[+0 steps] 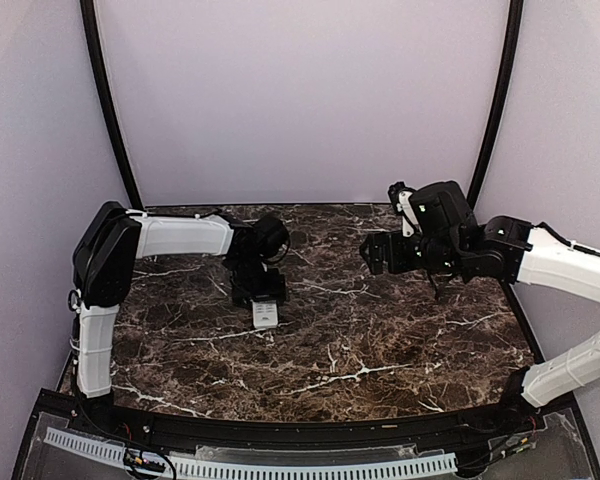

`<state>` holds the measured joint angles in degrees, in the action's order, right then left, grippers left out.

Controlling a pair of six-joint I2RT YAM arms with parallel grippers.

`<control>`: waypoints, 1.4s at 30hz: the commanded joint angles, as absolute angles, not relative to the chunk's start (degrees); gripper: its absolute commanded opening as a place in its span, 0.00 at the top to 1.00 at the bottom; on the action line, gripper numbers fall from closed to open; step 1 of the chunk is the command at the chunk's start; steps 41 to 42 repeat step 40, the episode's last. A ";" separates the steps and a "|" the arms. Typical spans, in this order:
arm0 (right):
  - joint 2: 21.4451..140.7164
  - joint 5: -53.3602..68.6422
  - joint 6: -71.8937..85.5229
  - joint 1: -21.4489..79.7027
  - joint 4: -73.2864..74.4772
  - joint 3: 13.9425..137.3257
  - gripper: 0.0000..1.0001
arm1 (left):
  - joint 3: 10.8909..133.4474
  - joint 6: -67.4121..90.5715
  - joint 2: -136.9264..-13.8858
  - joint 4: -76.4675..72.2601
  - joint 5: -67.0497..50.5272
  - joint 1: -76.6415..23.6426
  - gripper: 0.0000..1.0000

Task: Load the batteries into the remote control
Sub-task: Place the remote control at the center of the board, then reset both arms

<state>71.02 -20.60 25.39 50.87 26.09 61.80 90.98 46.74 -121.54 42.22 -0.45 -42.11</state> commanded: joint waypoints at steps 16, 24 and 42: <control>71.67 -15.17 20.58 42.85 22.23 59.59 0.02 | 92.95 35.57 -119.48 43.63 10.44 -43.13 0.01; 64.04 7.45 16.13 14.39 7.30 47.99 0.02 | 86.76 27.79 -101.72 33.44 25.88 -40.56 0.01; 63.69 9.19 23.09 -7.29 -10.52 30.89 0.01 | 43.81 28.17 -73.37 -4.24 32.05 -9.40 0.01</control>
